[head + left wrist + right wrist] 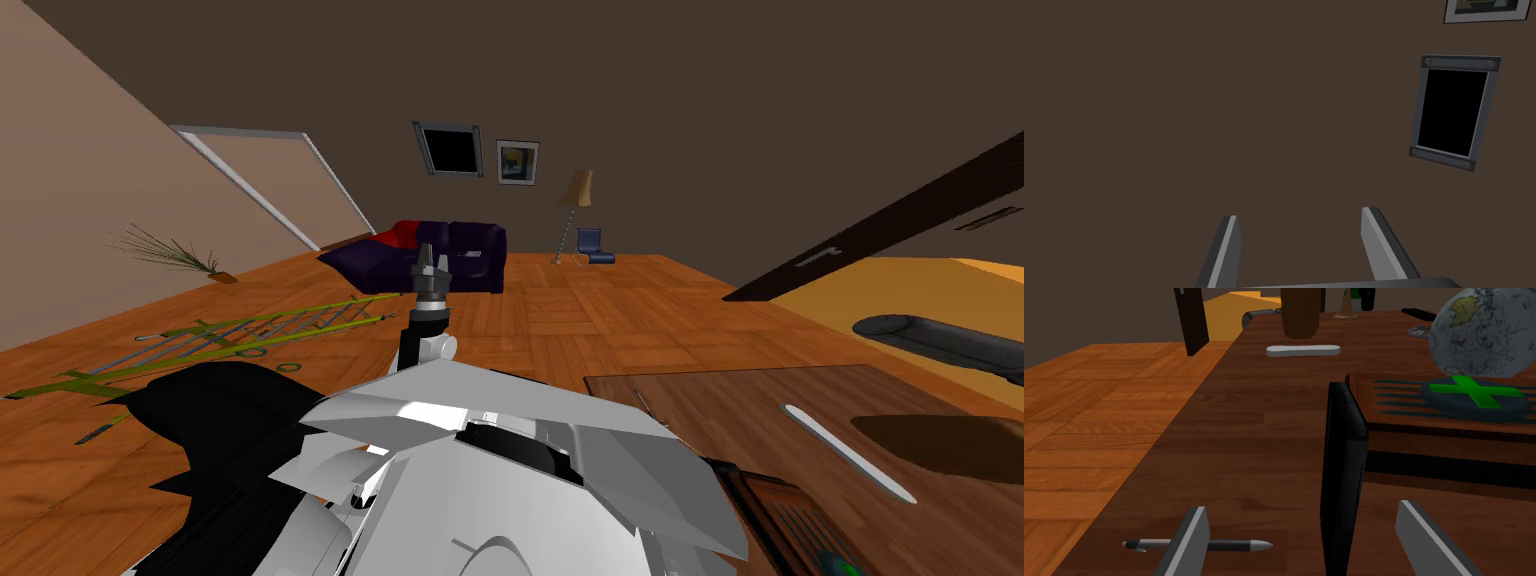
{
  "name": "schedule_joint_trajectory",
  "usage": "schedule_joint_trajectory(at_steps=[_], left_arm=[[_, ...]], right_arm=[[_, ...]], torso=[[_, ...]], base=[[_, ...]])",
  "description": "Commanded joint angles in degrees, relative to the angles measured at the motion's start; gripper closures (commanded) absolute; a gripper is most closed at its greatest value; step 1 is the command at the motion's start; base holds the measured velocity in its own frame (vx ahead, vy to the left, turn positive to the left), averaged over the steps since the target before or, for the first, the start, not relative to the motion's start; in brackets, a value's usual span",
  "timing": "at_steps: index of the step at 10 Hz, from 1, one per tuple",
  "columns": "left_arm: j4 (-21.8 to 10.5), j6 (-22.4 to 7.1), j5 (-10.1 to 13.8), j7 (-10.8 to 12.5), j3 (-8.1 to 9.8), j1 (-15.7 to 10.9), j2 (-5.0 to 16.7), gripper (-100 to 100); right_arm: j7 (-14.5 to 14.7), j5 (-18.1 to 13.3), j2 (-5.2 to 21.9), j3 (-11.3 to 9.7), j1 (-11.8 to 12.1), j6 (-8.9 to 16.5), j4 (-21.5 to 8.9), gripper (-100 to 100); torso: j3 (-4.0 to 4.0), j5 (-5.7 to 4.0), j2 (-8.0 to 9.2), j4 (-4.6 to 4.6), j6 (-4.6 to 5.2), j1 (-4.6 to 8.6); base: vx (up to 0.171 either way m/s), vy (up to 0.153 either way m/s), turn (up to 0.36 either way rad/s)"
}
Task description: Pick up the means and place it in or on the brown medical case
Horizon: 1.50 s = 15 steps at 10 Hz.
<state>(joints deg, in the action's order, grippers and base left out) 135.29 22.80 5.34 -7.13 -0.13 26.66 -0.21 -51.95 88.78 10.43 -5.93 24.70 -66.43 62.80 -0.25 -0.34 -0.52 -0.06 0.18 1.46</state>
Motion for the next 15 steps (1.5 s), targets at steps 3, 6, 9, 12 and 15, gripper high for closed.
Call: schedule_joint_trajectory(at_steps=[3, 6, 9, 12, 15], left_arm=[[0.0, 0.0, 0.0, 0.0, 0.01, 0.0, 0.0, 0], [0.0, 0.0, 0.0, 0.0, 0.0, 0.0, 0.0, 0], [0.0, 0.0, 0.0, 0.0, 0.0, 0.0, 0.0, 0], [0.0, 0.0, 0.0, 0.0, 0.0, 0.0, 0.0, 0], [0.0, 0.0, 0.0, 0.0, 0.0, 0.0, 0.0, 0]], right_arm=[[-1.8, 4.1, -0.3, 0.4, -0.4, -2.3, -3.0, -100], [-1.6, 4.3, 1.1, 0.4, 0.0, -2.2, -1.2, -100], [-1.8, 4.4, 1.6, 0.3, 0.7, -2.2, -0.5, 100], [-1.7, 4.4, 1.6, 0.3, 0.7, -2.2, -0.5, 100], [-1.8, 3.9, 0.4, 0.3, -0.2, -2.1, -2.2, 100]], torso=[[0.02, 0.01, 0.04, 0.0, 0.05, -0.02], [-0.18, 0.06, -0.32, -0.07, 0.06, -0.28], [-0.18, 0.06, -0.31, -0.07, 0.06, -0.32], [-0.19, 0.03, -0.34, -0.06, 0.05, -0.29], [-0.18, 0.03, -0.34, -0.05, 0.04, -0.29]], base=[[-0.096, -0.081, 0.219], [-0.02, -0.015, 0.02], [-0.02, -0.004, 0.012], [0.0, 0.0, 0.0], [0.007, -0.002, -0.012]])
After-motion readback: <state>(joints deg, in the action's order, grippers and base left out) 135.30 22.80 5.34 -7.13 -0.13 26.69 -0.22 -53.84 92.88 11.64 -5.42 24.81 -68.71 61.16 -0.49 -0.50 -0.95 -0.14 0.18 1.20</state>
